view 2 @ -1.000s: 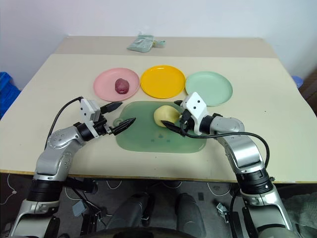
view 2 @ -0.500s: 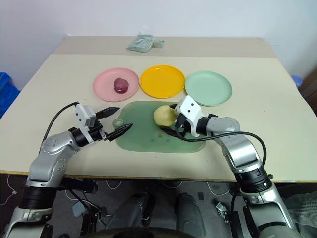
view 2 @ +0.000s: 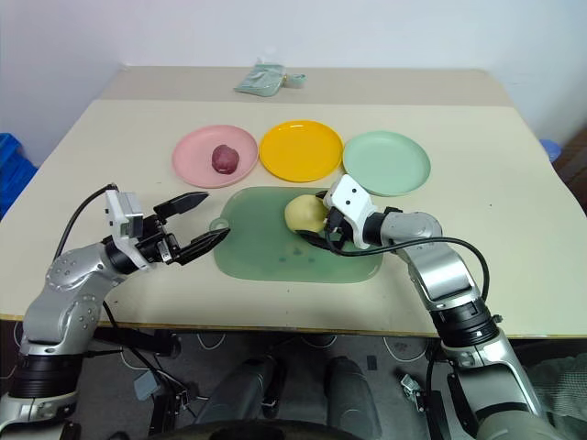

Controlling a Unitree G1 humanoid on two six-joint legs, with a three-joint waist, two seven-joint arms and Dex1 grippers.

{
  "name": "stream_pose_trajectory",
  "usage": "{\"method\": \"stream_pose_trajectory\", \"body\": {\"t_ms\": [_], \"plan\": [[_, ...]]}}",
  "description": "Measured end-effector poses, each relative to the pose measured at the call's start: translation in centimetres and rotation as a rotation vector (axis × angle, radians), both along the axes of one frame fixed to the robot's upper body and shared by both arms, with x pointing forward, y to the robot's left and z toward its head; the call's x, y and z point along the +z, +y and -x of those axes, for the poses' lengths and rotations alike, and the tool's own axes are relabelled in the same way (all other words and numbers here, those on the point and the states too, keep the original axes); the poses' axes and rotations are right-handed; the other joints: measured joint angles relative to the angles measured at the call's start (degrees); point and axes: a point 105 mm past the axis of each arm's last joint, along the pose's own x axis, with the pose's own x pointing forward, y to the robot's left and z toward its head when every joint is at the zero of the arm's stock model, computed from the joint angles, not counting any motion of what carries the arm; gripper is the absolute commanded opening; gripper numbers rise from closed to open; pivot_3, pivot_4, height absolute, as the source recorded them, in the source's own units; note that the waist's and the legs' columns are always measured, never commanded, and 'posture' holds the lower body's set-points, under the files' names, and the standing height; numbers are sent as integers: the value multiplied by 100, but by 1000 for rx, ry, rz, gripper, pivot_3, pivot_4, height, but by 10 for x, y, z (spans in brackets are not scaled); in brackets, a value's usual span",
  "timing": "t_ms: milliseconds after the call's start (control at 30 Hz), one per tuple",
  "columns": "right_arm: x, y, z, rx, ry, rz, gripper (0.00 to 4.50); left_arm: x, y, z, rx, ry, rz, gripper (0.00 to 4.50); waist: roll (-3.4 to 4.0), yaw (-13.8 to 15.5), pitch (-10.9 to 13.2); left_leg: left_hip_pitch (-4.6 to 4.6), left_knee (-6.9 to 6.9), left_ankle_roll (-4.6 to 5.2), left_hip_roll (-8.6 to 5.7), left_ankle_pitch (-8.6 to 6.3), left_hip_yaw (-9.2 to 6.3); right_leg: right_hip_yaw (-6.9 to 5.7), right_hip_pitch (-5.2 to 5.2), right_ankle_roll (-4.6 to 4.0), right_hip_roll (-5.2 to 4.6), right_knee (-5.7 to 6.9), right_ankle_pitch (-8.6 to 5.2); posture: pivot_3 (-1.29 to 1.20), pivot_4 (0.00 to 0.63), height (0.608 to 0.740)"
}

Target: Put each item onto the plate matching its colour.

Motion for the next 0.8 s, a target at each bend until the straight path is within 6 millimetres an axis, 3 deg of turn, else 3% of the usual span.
{"method": "stream_pose_trajectory", "body": {"t_ms": [667,800], "plan": [[-12,14,-1,47,25,8,4500,-8,-1,14,-4,13,4,4449,2,6,2,0,-1,-1,0,-1,0,0,0,-2,0,-1,-1,0,150,740],[-12,15,-2,47,28,3,3428,-8,0,14,11,13,6,4500,3,6,2,-1,-1,-2,0,-1,0,0,0,-2,0,-1,-1,0,150,740]]}}
